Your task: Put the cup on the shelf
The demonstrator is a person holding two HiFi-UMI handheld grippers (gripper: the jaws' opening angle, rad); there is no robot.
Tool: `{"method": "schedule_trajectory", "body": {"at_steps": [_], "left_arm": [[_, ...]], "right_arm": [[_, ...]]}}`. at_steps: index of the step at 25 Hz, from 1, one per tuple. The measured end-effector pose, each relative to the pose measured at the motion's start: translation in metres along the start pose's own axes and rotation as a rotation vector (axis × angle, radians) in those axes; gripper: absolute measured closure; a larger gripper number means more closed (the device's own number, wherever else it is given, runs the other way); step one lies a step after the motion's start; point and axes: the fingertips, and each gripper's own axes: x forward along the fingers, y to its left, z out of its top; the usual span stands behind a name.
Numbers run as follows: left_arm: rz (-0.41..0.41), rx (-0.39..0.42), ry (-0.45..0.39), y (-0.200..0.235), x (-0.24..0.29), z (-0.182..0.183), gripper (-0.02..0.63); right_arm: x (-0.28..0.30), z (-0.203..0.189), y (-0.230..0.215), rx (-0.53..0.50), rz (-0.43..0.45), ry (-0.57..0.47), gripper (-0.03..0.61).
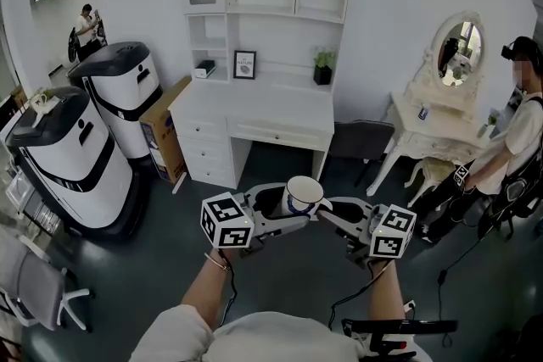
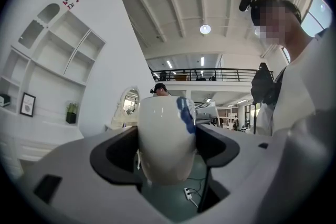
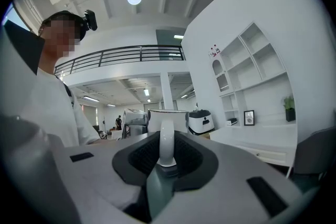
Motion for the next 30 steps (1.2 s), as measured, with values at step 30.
{"method": "schedule_trajectory", "body": {"at_steps": [30], "left_arm": [[0.022, 0.033, -0.003, 0.102, 0.054, 0.001, 0.262]], "right_arm": [[0.013, 0.005, -0.114, -0.022, -0.029, 0.020, 0.497]]}}
